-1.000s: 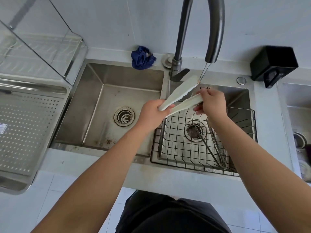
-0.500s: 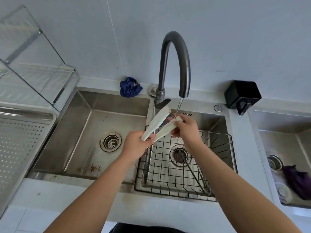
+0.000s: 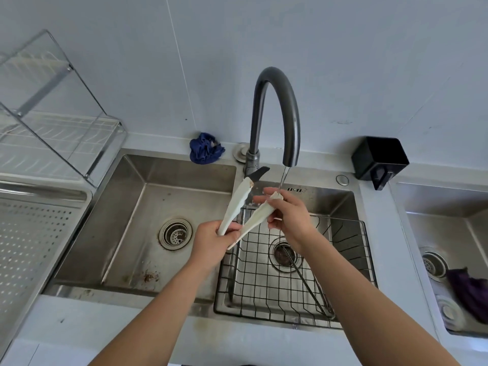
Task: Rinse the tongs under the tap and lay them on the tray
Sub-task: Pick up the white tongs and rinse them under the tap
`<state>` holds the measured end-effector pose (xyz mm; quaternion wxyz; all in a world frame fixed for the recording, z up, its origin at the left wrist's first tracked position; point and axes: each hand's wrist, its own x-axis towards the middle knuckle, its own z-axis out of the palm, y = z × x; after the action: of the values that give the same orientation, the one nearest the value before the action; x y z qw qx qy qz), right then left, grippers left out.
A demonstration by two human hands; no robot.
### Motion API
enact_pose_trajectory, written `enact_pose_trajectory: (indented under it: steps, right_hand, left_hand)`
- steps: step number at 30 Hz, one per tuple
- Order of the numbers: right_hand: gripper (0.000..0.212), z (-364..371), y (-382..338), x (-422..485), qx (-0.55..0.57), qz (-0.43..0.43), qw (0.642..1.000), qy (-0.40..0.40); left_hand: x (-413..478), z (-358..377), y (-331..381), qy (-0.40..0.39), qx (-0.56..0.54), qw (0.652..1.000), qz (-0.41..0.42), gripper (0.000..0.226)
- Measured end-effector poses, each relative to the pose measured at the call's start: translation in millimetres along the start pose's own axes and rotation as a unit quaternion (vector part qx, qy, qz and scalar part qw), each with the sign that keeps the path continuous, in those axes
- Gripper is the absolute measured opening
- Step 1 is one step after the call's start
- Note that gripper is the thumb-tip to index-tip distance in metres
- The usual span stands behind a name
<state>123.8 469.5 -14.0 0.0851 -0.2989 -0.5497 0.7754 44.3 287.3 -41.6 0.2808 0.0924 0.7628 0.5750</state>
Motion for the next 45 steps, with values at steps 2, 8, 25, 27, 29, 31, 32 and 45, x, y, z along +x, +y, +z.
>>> enact_pose_trajectory:
  steps: [2,8,25,27,29,31,32,45]
  right_hand:
    - [0.031,-2,0,-1,0.102,0.014,0.993,-0.058]
    - [0.032,9,-2,-3,0.186,0.017,0.982,0.007]
    - [0.018,17,-16,-5,0.101,-0.064,0.992,0.038]
    - [0.019,14,-16,-6,0.086,-0.077,0.993,0.034]
    - [0.014,18,-17,-7,0.034,-0.089,0.993,0.063]
    - [0.025,21,-17,-4,-0.005,-0.085,0.990,0.111]
    - [0.030,21,-18,-3,0.002,-0.070,0.990,0.120]
    - [0.037,7,-8,-14,-0.347,-0.193,0.907,0.141]
  left_hand:
    - [1,-1,3,0.002,-0.034,0.999,-0.006,0.021]
    - [-1,6,3,-0.032,-0.134,0.981,-0.137,0.015]
    - [4,33,-12,-0.025,-0.052,0.988,-0.145,0.022]
    - [6,34,-14,-0.010,-0.053,0.988,-0.143,0.023]
    - [8,38,-14,-0.001,-0.048,0.990,-0.131,0.024]
    - [8,42,-14,0.005,-0.059,0.991,-0.120,0.025]
    - [7,44,-14,0.003,-0.073,0.991,-0.113,0.027]
    - [3,48,-17,-0.003,-0.110,0.984,-0.143,0.039]
